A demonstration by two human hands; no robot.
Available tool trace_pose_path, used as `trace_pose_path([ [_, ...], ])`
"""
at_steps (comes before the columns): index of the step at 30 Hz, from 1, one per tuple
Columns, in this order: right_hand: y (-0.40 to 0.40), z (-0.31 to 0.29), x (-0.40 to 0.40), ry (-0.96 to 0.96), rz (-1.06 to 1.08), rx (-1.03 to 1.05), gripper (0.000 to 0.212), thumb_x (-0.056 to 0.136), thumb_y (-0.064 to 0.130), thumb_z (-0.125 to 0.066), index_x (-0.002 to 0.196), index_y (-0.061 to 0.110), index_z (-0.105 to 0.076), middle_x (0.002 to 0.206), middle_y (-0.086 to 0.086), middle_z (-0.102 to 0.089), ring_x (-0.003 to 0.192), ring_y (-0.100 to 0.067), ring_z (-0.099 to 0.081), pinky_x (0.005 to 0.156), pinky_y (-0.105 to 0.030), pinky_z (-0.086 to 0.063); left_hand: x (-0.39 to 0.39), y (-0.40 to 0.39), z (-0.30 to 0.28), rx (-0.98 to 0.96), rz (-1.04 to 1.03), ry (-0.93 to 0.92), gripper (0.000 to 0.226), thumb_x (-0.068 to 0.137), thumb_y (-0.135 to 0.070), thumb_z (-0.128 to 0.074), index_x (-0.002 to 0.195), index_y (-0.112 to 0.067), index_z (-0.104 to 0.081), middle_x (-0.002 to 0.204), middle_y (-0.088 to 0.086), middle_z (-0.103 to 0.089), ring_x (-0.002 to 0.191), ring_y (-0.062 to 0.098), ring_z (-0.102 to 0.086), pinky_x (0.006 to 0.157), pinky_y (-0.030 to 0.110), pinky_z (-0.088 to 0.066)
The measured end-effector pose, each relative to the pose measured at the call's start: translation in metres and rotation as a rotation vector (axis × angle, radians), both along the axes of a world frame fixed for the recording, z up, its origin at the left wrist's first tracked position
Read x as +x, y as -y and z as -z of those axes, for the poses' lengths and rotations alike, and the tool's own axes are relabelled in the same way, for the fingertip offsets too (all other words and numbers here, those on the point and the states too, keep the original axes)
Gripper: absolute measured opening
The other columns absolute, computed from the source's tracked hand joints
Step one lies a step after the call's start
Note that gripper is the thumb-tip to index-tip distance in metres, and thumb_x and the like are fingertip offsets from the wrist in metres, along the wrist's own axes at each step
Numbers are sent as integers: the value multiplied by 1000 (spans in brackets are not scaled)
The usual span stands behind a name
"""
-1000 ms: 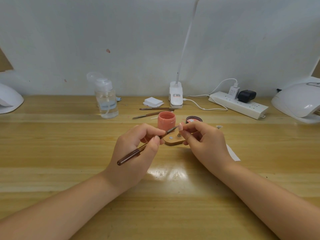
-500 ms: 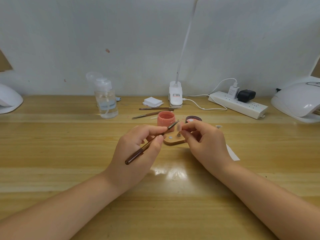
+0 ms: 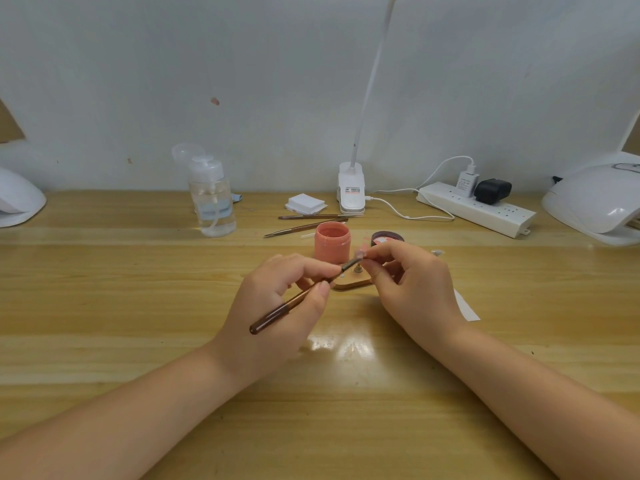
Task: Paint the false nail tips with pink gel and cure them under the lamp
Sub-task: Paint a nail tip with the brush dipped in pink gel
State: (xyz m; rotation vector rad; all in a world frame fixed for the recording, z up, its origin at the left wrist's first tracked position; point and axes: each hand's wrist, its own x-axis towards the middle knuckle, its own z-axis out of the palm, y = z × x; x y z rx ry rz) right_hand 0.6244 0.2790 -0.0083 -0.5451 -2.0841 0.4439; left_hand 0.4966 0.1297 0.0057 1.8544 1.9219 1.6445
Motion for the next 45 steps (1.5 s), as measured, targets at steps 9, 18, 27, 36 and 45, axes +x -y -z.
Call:
trace_pose_path([
  [9,-1,0,-1,-54,-57,-54,8,86,9,-71,89,16,-73,71,23,-60,62,-1,-58,62,-8,-40,2,-1,-1,59,9,146,19,90,-21,-58,104,-24,-69,91,-11,-73,88,13,-65,74,18,-48],
  [18,0,-1,-2,-101,-111,-114,6,89,18,-68,89,16,-73,70,19,-64,64,-6,-62,62,-23,-49,1,0,3,70,86,331,22,84,-32,-55,94,-19,-69,85,-1,-73,85,13,-68,77,22,-51],
  [27,-1,0,0,-89,-142,-162,9,89,17,-67,93,12,-74,74,3,-69,69,-18,-67,67,-43,-54,-1,-1,2,56,140,411,19,84,-12,-51,88,-13,-70,79,4,-72,80,12,-68,76,17,-50],
  [36,0,-1,0,-131,-220,-234,10,88,16,-67,89,25,-72,74,0,-70,69,-25,-67,66,-49,-54,-4,-8,2,88,78,493,19,87,-16,-51,91,-16,-71,80,-1,-74,82,11,-69,73,15,-50],
  [45,0,-1,0,-150,-222,-273,8,88,16,-68,87,22,-73,73,-3,-71,69,-25,-67,66,-50,-54,1,-3,2,108,118,464,20,89,-15,-51,98,-12,-68,89,-6,-75,87,8,-69,76,14,-50],
])
